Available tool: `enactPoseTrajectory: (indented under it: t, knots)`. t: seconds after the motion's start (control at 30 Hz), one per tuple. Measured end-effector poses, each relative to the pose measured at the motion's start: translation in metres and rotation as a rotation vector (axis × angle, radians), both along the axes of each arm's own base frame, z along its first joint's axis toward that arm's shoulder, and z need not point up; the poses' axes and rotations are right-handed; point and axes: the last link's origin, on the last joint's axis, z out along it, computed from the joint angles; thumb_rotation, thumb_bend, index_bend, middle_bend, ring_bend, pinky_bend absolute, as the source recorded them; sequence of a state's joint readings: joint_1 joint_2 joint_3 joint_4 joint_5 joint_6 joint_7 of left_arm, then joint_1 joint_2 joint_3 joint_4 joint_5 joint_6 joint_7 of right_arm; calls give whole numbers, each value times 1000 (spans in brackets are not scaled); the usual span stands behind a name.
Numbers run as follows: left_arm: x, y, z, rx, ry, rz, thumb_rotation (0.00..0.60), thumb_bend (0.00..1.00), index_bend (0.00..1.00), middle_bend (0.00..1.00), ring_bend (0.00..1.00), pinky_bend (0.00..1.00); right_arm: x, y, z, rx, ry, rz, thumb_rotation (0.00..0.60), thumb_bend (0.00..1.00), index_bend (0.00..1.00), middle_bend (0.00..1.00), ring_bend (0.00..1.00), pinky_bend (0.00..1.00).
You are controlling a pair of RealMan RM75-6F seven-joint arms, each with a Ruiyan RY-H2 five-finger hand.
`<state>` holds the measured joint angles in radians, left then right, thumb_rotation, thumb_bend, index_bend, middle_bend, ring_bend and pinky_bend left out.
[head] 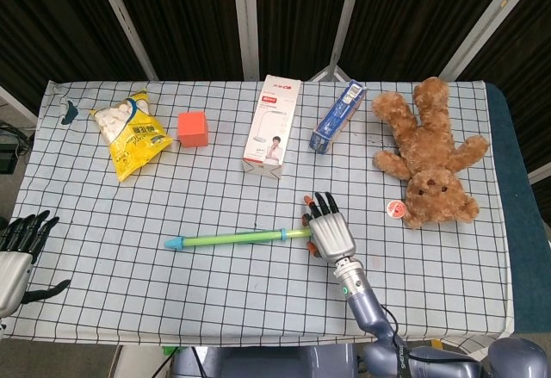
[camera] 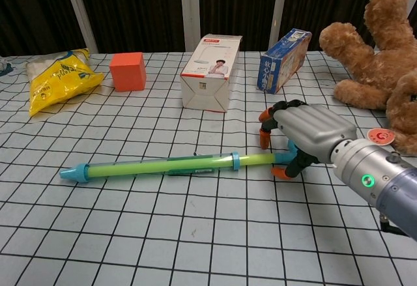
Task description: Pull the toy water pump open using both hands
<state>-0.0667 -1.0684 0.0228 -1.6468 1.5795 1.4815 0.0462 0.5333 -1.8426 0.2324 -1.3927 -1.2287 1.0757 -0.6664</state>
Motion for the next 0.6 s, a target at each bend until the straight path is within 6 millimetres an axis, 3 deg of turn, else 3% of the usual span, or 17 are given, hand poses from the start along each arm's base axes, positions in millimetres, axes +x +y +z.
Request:
enactPoseTrajectory:
  t: [0.43, 0.6]
  knots:
    - [0, -1, 1, 4, -6, -3, 600, 37, 0, 0, 0, 0, -7, -6, -2, -10, 36, -25, 600, 400, 486, 178, 21, 0]
    - [1, -1, 0, 3, -11, 0, 600, 38, 0, 0, 0, 0, -11, -6, -1, -11, 45, -48, 600, 414, 539, 205, 21, 0]
